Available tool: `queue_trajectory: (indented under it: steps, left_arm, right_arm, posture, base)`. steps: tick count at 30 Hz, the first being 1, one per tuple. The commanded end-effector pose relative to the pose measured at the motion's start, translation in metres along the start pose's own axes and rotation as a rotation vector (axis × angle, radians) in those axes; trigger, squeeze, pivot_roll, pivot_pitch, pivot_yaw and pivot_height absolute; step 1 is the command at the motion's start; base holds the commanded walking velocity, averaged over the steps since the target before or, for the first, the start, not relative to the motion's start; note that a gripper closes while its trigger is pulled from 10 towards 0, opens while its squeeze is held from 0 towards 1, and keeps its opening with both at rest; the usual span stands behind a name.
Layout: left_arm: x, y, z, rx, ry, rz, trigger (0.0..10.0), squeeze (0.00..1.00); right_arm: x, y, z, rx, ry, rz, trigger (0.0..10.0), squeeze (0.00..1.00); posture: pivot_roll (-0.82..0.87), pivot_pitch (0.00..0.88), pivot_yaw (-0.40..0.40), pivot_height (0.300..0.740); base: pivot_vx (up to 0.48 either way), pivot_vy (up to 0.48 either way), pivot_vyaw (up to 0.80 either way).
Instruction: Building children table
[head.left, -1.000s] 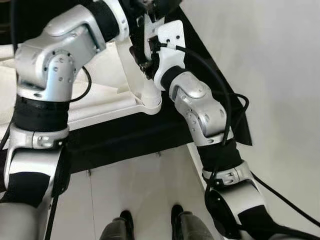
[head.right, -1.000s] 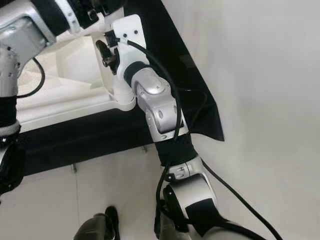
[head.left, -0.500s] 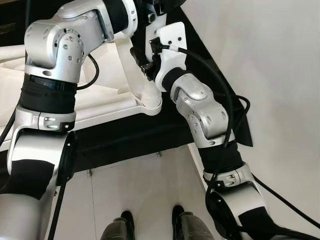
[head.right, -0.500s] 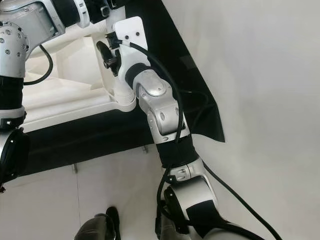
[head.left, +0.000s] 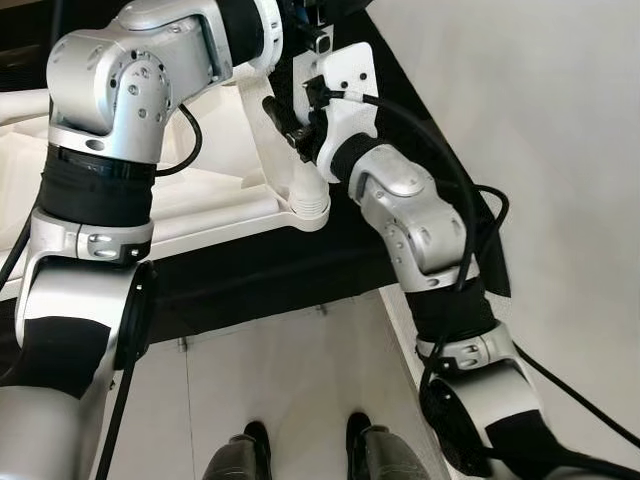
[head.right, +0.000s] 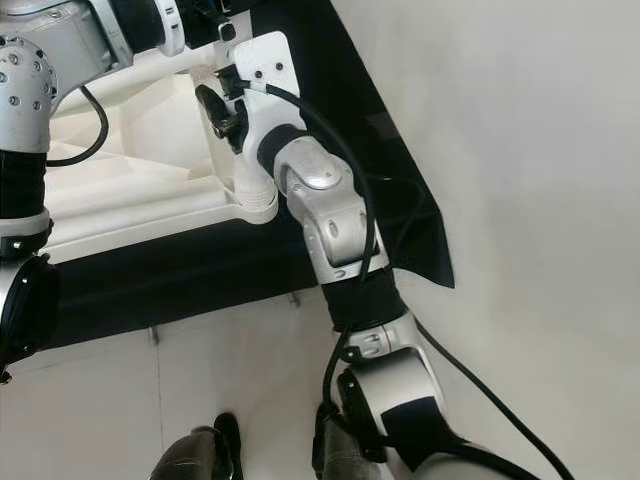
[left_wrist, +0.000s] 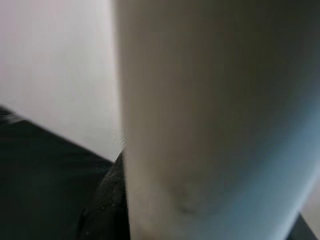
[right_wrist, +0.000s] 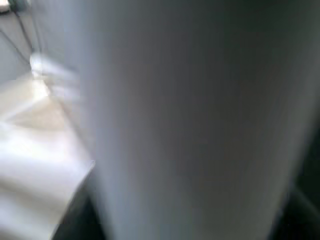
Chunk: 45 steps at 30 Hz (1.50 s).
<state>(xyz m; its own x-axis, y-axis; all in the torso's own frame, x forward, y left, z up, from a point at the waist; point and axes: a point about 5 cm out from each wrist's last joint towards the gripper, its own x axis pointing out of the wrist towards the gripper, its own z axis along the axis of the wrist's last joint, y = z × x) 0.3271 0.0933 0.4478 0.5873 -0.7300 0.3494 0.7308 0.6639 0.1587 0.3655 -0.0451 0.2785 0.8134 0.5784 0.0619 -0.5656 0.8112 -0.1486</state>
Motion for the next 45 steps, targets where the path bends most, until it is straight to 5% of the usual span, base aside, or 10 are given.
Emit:
queue_trajectory:
  steps: [1, 4, 5, 6, 15, 20, 28, 29, 34, 45]
  left_arm:
    - [0.004, -0.012, -0.004, -0.033, 0.006, -0.079, 0.0, 0.00]
    - [0.004, -0.014, -0.005, -0.037, 0.006, -0.092, 0.0, 0.00]
    - [0.004, -0.015, -0.005, -0.041, 0.006, -0.098, 0.0, 0.00]
    - [0.005, -0.016, -0.006, -0.044, 0.006, -0.106, 0.0, 0.00]
    - [0.008, -0.024, -0.007, -0.050, 0.000, -0.166, 0.0, 0.00]
    - [0.009, -0.030, -0.009, -0.049, -0.005, -0.237, 0.8, 0.00]
    - [0.011, -0.035, -0.011, -0.037, -0.011, -0.299, 0.5, 0.00]
    - [0.012, -0.037, -0.011, -0.036, -0.023, -0.323, 0.0, 0.00]
    - [0.021, -0.043, -0.010, -0.019, -0.037, -0.400, 0.0, 0.00]
    - [0.032, -0.052, -0.018, 0.014, -0.015, -0.466, 0.0, 0.00]
  right_arm:
    - [0.005, 0.008, -0.009, 0.010, 0.056, 0.049, 10.0, 1.00]
    - [0.008, 0.002, -0.001, 0.017, 0.059, 0.150, 10.0, 1.00]
    - [0.009, -0.001, 0.003, 0.007, 0.062, 0.211, 10.0, 0.56]
    - [0.011, -0.006, 0.007, -0.006, 0.070, 0.251, 10.0, 0.00]
    - [0.018, -0.018, 0.034, -0.066, 0.039, 0.371, 10.0, 0.00]
    - [0.018, -0.011, 0.058, -0.053, -0.014, 0.537, 10.0, 0.00]
    - [0.019, -0.006, 0.066, -0.076, -0.023, 0.633, 10.0, 0.00]
    - [0.020, -0.003, 0.067, -0.081, -0.013, 0.668, 0.0, 0.00]
    - [0.022, 0.005, 0.056, -0.119, 0.059, 0.780, 0.0, 0.00]
    - [0.027, 0.005, 0.049, -0.126, 0.089, 0.772, 0.0, 0.00]
  posture:
    - [0.02, 0.325, 0.030, 0.740]
    - [0.02, 0.324, 0.028, 0.740]
    - [0.02, 0.323, 0.029, 0.740]
    - [0.02, 0.323, 0.029, 0.740]
    - [0.03, 0.322, 0.034, 0.740]
    - [0.03, 0.325, 0.037, 0.740]
    - [0.02, 0.325, 0.039, 0.740]
    - [0.02, 0.325, 0.038, 0.740]
    - [0.02, 0.327, 0.040, 0.740]
    - [0.02, 0.334, 0.047, 0.740]
  base:
    - [0.000, 0.000, 0.00]
    - [0.000, 0.000, 0.00]
    - [0.000, 0.000, 0.00]
    - [0.000, 0.000, 0.00]
    - [0.000, 0.000, 0.00]
    - [0.000, 0.000, 0.00]
    - [0.000, 0.000, 0.00]
    - [0.000, 0.000, 0.00]
    - [0.000, 0.000, 0.00]
    - [0.000, 0.000, 0.00]
